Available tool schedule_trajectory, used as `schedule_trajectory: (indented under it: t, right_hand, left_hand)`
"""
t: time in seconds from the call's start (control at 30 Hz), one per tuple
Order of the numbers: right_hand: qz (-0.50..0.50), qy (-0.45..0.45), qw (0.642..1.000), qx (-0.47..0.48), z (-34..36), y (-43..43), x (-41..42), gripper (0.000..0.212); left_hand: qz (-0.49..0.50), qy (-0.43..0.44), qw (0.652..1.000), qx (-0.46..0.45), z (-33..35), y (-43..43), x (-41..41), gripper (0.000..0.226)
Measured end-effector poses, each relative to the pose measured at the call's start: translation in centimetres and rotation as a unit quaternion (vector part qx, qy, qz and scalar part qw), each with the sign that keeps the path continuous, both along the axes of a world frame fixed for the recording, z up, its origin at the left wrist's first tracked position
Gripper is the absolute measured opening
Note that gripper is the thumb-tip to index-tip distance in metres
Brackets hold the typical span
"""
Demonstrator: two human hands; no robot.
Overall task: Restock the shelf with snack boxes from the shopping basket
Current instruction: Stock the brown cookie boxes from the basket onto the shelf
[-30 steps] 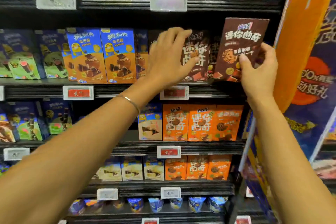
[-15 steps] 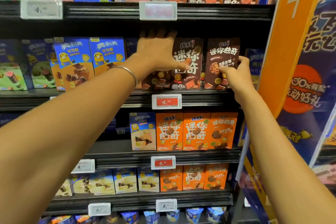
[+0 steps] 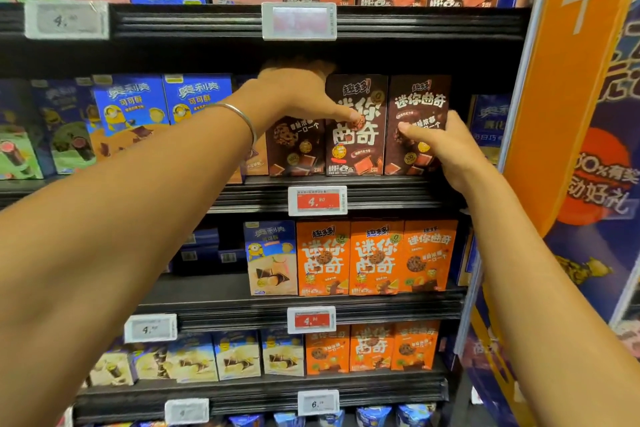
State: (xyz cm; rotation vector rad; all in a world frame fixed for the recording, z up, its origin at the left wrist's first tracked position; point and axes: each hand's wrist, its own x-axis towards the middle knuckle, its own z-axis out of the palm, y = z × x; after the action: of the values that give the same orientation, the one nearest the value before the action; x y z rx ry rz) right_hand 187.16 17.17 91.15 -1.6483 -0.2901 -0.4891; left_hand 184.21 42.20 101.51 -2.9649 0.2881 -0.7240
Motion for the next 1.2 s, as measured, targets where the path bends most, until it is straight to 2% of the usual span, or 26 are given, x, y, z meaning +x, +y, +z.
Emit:
schedule_trajectory:
  t: [0.43, 0.67, 0.8, 0.97, 1.07, 1.13, 1.2]
  right_hand:
    - [0.010, 0.015, 0.999, 0.028, 0.5, 0.2, 0.2, 0.072]
    - [0.013, 0.016, 1.000, 0.017, 0.1, 0.2, 0.3, 0.062]
    - [0.019, 0.019, 1.000, -0.005, 0.0, 0.0, 0.3, 0.070]
    - [0.020, 0.015, 1.000, -0.011, 0.0, 0.1, -0.2, 0.068]
    - [0.016, 0.019, 1.000, 0.010, 0.1, 0.2, -0.5, 0.067]
    - [0.009, 0.018, 0.999, 0.026, 0.2, 0.2, -0.7, 0.075]
    - [0.002, 0.014, 0.999, 0.029, 0.2, 0.3, -1.2, 0.088]
  left_hand:
    - [-0.012, -0.024, 1.000, 0.009, 0.2, -0.1, 0.8, 0.111]
    - [-0.002, 0.041, 0.999, -0.016, 0.7, 0.0, 0.8, 0.113]
    - [-0.002, 0.045, 0.998, -0.032, 0.4, 0.0, 1.1, 0.110]
    - [-0.003, 0.000, 1.000, 0.000, 0.0, 0.3, 1.0, 0.112]
    - [0.017, -0.062, 0.998, 0.018, -0.2, 0.6, 0.2, 0.119]
    - [0.032, -0.133, 0.990, 0.014, -0.7, 0.8, -0.6, 0.115]
    - [0.030, -0.190, 0.981, -0.028, -1.8, 0.8, -1.4, 0.103]
